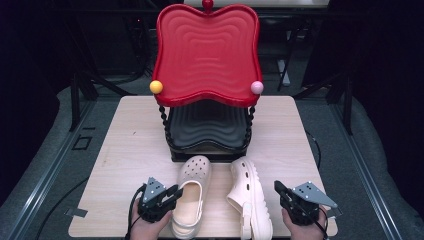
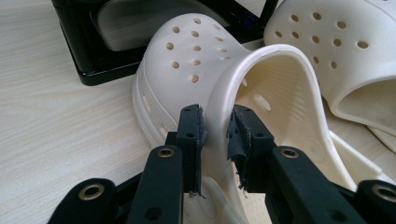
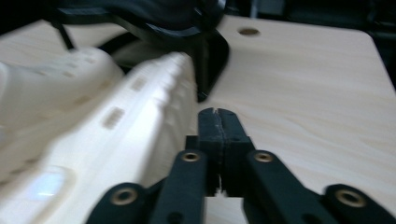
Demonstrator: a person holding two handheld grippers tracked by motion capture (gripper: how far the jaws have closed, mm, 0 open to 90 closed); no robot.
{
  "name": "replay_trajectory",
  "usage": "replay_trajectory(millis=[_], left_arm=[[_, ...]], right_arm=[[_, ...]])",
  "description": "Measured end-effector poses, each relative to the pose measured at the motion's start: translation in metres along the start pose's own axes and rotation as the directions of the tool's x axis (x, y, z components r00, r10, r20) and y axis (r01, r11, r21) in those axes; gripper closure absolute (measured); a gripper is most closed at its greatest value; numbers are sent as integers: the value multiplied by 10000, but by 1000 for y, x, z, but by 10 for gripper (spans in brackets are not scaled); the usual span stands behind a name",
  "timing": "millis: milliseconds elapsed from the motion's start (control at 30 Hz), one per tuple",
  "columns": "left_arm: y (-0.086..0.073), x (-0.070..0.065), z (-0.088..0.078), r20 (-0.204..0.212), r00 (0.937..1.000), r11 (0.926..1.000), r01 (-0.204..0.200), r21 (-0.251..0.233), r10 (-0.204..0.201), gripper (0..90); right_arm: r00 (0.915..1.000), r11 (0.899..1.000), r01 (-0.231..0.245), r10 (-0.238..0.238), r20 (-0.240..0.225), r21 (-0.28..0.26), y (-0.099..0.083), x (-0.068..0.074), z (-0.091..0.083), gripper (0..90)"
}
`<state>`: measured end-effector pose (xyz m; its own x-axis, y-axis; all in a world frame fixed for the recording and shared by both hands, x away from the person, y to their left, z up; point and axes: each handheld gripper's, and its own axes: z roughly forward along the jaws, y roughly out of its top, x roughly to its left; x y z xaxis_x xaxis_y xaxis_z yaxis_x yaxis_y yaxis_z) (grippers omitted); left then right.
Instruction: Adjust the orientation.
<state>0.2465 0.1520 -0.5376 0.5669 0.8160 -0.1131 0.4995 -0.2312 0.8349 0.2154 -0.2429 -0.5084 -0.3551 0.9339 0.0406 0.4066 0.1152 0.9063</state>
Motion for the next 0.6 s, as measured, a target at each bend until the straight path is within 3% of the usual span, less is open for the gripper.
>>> replay_trajectory(millis=[33, 67, 100, 167, 367, 433, 600], left_arm=[[0, 0, 0, 24, 10000, 10000, -8, -3, 8, 725], [0, 0, 0, 24, 10000, 10000, -8, -3, 8, 716], [-1, -1, 1, 21, 10000, 10000, -36, -85, 36, 707], [-2, -2, 0, 22, 10000, 9999, -77, -72, 77, 703], [-2, -2, 1, 39, 10000, 9999, -82, -79, 82, 693], [-2, -1, 1, 29, 10000, 9999, -90, -51, 90, 689], [-2, -1, 0, 84, 9999, 9999, -67, -79, 68, 677]], right_arm=[[9995, 10000, 32, -34, -314, -80, 2, 4, -2, 900], [9995, 10000, 32, -34, -314, -80, 2, 4, -2, 900], [9943, 9990, 453, -454, -969, -36, 3, 13, -1, 900], [9899, 9961, 861, -836, -1143, 169, 2, 21, 2, 900], [9721, 9907, 1328, -1246, -1989, 282, 2, 40, 11, 900], [9702, 9862, 1587, -1470, -1925, 469, 1, 46, 14, 900], [9734, 9854, 1620, -1508, -1723, 527, 1, 48, 18, 900]])
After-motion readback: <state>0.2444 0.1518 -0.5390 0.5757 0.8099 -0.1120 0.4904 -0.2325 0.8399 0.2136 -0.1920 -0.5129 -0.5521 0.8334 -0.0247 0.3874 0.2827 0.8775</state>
